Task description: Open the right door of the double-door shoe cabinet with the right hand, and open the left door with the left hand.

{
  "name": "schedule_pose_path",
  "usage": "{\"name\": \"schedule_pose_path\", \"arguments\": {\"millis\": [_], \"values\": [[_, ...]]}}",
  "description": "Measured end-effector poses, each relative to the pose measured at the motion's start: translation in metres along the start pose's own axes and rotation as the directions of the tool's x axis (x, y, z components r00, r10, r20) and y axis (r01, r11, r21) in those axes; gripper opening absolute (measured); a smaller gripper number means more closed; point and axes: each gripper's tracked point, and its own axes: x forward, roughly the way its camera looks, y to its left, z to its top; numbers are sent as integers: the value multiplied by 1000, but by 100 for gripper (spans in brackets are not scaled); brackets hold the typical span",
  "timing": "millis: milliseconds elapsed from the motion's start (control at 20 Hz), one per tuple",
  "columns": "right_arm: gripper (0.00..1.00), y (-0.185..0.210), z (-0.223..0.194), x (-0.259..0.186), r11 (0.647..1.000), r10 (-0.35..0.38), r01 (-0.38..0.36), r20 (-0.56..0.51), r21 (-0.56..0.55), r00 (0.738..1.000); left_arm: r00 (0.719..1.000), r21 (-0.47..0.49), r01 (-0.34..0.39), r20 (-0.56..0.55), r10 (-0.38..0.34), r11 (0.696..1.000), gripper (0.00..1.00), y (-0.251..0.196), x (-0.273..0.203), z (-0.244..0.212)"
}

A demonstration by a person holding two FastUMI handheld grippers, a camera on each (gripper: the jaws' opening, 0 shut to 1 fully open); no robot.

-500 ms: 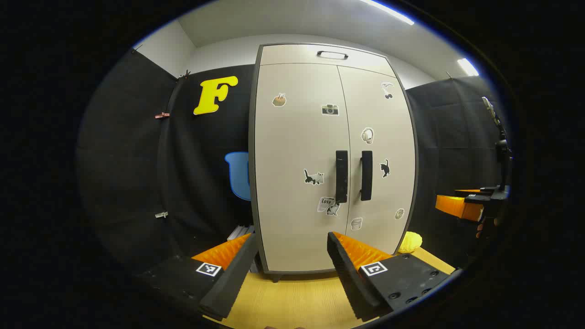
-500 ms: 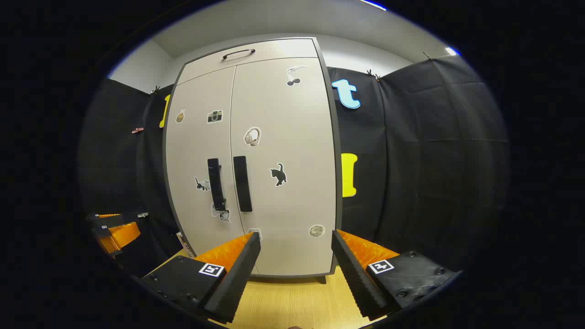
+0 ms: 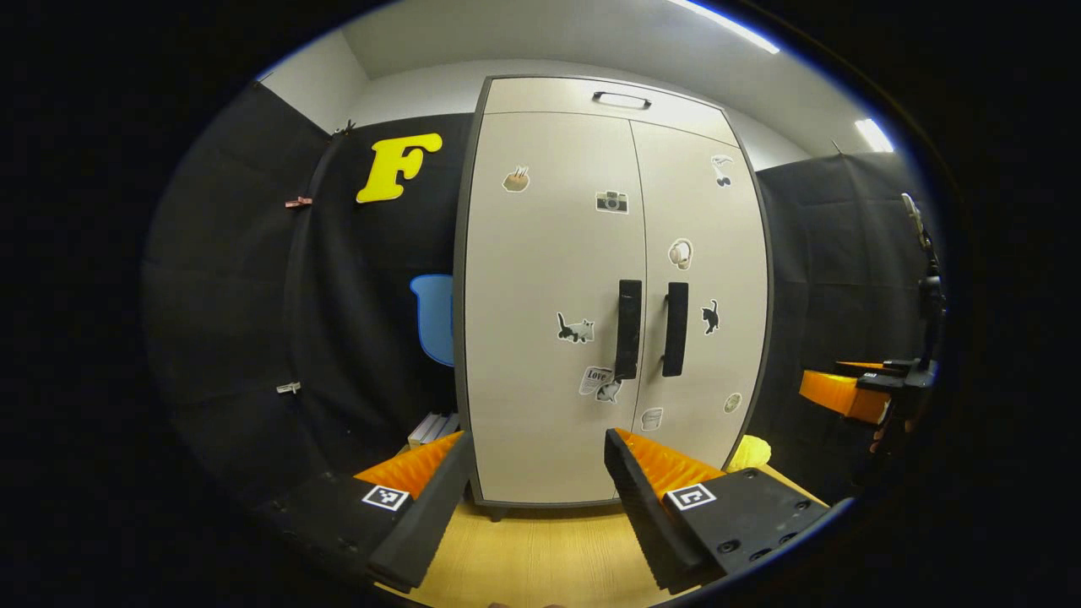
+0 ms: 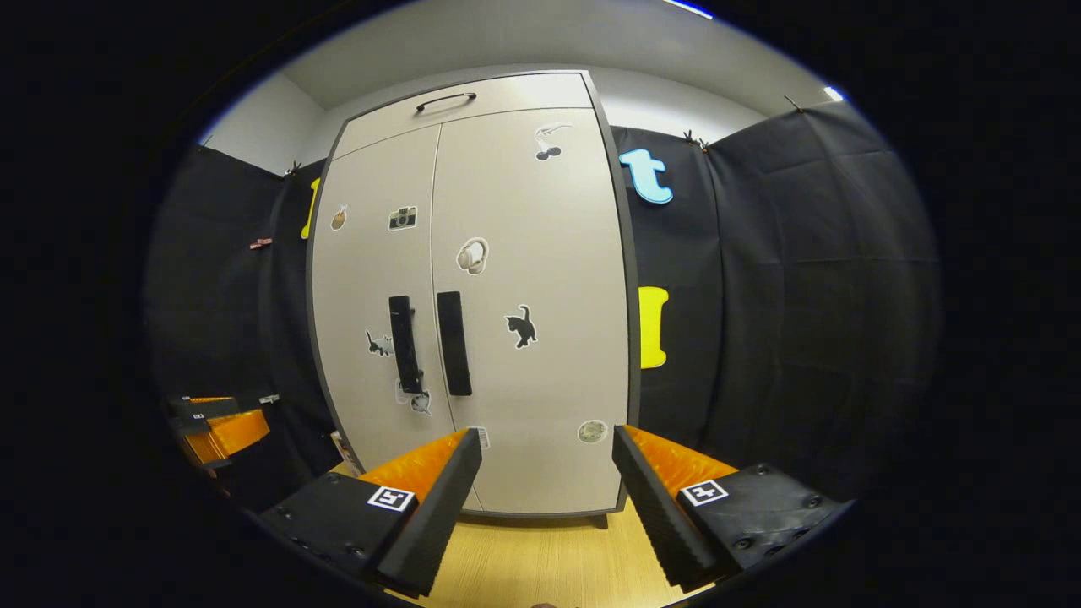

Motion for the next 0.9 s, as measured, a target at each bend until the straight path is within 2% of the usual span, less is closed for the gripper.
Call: {"name": "schedule_pose_path", "arguments": {"millis": [500,900], "values": [[98,-8,2,2,1000,-29,29,6,11,1000,1000,-9,-7,7,7,1000,95,1,5,-2],[98,5,10,14,1000,-25,25,2,-9,1000,1000,-6,-22,-3,22,1000,95,12,2,-9]]}}
